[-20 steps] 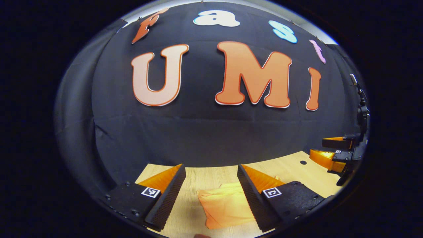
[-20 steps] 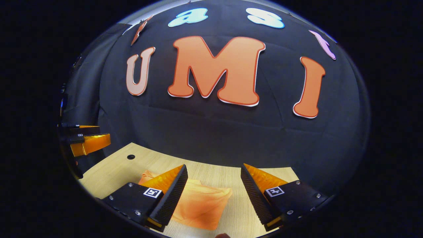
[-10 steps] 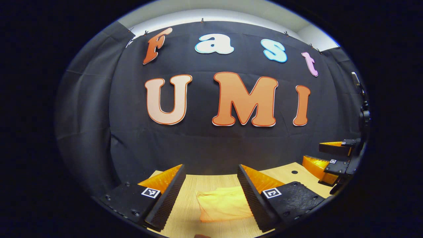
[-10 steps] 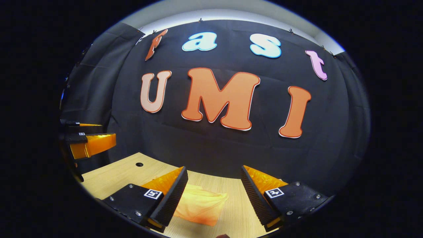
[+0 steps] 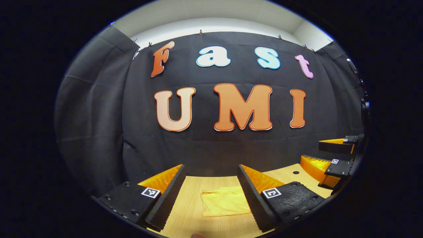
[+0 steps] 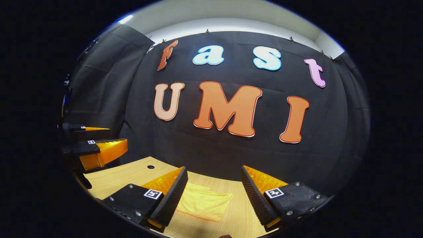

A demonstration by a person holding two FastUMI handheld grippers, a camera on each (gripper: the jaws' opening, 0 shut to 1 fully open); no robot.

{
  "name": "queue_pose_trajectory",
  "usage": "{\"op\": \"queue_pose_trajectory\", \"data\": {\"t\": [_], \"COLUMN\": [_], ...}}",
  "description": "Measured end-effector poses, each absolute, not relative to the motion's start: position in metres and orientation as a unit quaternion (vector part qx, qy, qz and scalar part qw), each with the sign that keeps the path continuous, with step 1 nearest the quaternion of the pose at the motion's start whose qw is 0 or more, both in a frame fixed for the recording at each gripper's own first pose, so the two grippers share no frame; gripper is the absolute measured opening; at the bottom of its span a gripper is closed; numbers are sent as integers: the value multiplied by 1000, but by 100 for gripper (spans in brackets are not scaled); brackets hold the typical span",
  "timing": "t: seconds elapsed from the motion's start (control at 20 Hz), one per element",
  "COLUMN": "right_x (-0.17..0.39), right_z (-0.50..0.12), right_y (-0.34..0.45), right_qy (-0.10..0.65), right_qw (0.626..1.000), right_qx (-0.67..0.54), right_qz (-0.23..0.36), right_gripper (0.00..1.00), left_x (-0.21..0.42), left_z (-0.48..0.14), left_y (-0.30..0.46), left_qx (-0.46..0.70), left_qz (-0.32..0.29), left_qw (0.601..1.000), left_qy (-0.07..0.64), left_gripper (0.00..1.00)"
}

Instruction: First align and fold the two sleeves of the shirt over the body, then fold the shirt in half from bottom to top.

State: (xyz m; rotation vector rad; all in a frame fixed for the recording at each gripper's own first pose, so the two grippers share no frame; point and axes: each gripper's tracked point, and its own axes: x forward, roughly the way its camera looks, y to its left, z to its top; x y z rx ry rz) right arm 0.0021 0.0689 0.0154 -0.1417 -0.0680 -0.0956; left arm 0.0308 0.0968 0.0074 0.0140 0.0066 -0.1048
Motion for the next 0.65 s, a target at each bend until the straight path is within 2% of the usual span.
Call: {"op": "queue_pose_trajectory", "data": {"t": [0.2, 0.65], "right_x": [-8, -15], "right_z": [4, 9], "right_y": [70, 88], "right_qy": [-25, -43], "right_qw": [996, 998], "right_qx": [-79, -48], "right_qz": [-41, -1], "right_gripper": [97, 97], "left_x": [15, -6], "left_z": [5, 9], "left_y": [100, 82], "left_qx": [28, 31], "left_qz": [-32, -48], "left_qw": [999, 998], "left_qy": [-1, -17], "left_gripper": [96, 96]}}
